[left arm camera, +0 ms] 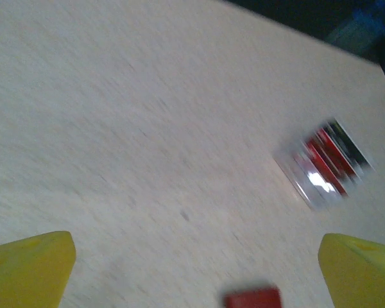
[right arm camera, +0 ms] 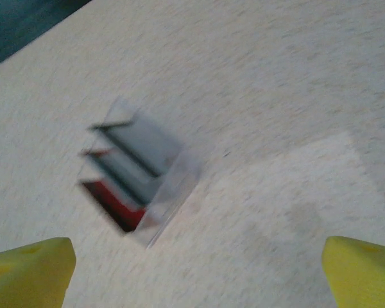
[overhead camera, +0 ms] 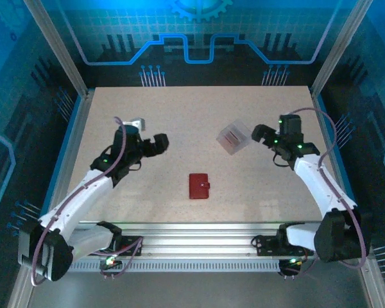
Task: Put the credit cards into the card holder
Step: Open the button on the card holder.
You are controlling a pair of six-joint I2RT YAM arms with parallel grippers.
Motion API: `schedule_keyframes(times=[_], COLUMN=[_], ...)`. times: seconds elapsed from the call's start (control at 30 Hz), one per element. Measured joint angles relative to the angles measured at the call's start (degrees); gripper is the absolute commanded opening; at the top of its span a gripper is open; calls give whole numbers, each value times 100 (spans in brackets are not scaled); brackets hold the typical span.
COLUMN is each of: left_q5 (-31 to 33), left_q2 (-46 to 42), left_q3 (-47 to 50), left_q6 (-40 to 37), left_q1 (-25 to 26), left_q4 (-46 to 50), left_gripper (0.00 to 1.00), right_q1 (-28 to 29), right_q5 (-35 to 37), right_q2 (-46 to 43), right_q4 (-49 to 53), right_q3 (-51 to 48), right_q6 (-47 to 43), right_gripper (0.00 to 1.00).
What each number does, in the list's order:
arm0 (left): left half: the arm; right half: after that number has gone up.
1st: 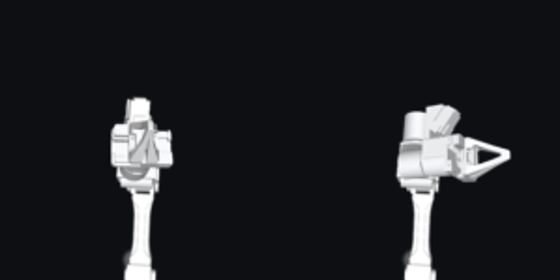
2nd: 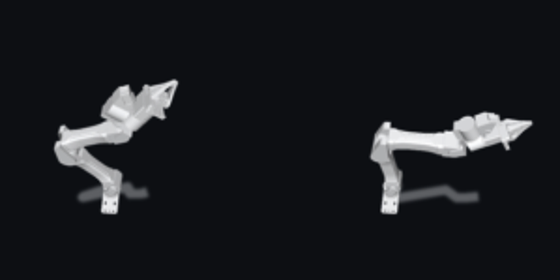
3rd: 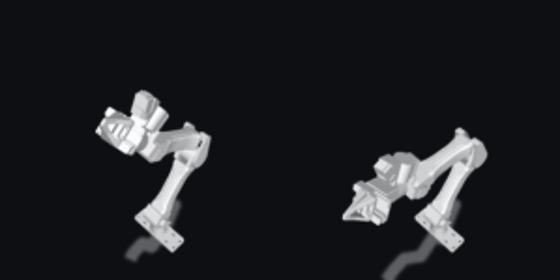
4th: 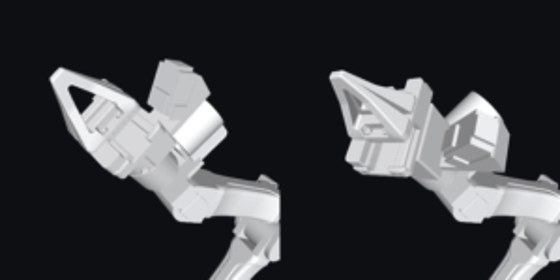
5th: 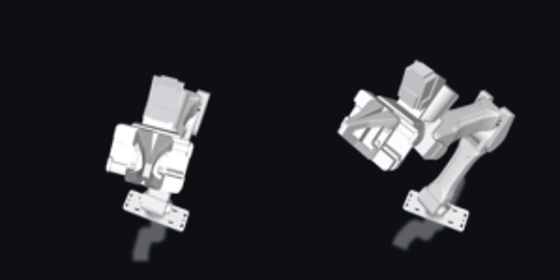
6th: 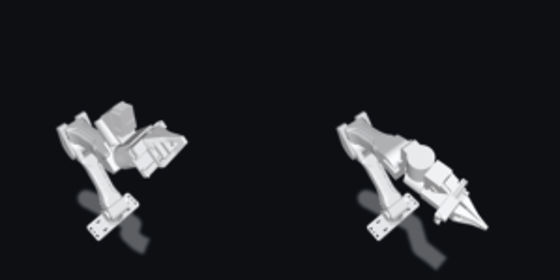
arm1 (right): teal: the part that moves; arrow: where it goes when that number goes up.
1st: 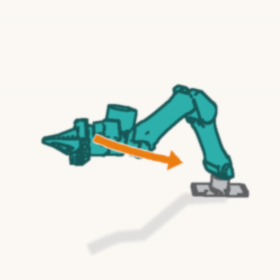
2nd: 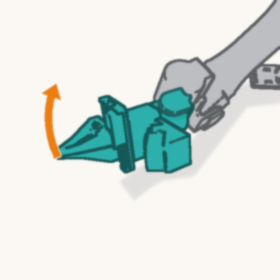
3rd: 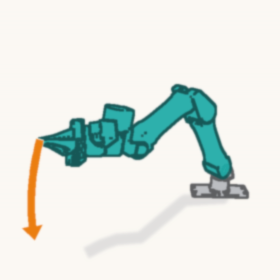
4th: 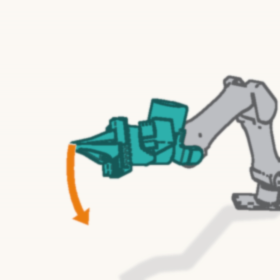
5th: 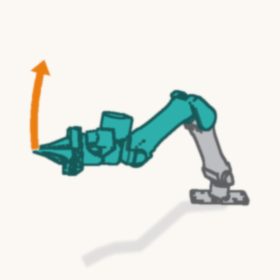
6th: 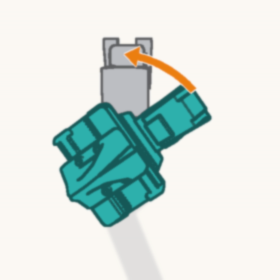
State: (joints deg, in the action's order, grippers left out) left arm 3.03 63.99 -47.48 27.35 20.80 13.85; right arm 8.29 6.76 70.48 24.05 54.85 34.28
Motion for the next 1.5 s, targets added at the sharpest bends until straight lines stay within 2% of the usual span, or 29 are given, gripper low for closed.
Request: schedule_keyframes(times=[0.13, 0.23, 0.37, 0.43, 0.6, 0.73, 0.93, 1.33, 1.5], left_q5=[-761, -1241, -1711, -1878, -2135, -2262, -2334, -2396, -2435], left_q2=[557, 949, 1392, 1652, 2186, 2608, 3023, 3235, 3235], left_q3=[-35, 44, 164, 170, 251, 267, 334, 769, 916], left_q6=[518, 874, 1309, 1458, 1696, 1784, 1827, 1934, 2026], left_q1=[516, 750, 966, 1029, 1062, 1062, 1062, 1060, 1060], left_q4=[42, -173, -496, -645, -988, -1226, -1528, -2273, -2577], left_gripper=[67, 42, 30, 28, 18, 13, 11, 8, 7], right_q1=[1342, 2170, 3053, 3370, 3748, 3790, 4024, 4319, 4380], right_q5=[363, 492, 474, 409, 61, -223, -223, 369, 570], right_q2=[98, 363, 857, 1102, 1606, 2002, 2664, 3344, 3506], right_q4=[437, 688, 929, 990, 973, 870, 848, 1104, 1150], right_q3=[339, 367, 396, 459, 627, 667, 929, 1320, 1325], right_q6=[-138, -179, -184, -164, -68, -35, -26, 175, 295], right_gripper=[99, 82, 56, 46, 33, 31, 31, 43, 44])
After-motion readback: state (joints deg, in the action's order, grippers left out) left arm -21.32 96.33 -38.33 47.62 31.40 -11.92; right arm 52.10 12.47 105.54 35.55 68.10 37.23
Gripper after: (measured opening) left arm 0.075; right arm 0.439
